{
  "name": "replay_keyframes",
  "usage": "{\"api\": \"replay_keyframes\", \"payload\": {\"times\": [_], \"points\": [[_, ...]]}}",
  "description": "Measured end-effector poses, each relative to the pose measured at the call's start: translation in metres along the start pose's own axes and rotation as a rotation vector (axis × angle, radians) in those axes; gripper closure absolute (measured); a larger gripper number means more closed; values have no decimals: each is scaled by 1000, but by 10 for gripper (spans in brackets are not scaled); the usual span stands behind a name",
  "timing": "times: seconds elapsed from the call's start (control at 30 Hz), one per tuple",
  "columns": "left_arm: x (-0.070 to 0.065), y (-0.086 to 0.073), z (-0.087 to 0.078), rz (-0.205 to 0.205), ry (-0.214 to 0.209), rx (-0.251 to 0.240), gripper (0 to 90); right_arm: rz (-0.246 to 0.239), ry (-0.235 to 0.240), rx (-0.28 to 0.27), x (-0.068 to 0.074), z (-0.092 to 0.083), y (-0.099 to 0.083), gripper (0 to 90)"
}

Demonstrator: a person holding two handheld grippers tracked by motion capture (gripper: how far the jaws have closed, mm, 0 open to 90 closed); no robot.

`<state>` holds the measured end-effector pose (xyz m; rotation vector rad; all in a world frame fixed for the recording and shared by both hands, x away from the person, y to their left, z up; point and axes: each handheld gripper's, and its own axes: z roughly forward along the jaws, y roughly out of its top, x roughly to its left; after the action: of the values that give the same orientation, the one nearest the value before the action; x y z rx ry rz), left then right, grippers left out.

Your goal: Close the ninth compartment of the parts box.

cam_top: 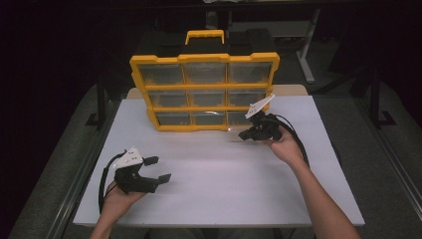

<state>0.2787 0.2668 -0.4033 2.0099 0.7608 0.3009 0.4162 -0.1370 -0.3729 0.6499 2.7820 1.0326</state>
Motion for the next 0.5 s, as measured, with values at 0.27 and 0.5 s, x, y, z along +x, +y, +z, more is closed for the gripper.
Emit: {"api": "replay_keyframes", "payload": {"times": [0.27,0.5], "points": [[0,0,0,0,1,-1,198,10,-7,7,-4,1,3,887],[1,0,-1,11,4,3,198,3,-22,13,-8,3,5,887]]}}
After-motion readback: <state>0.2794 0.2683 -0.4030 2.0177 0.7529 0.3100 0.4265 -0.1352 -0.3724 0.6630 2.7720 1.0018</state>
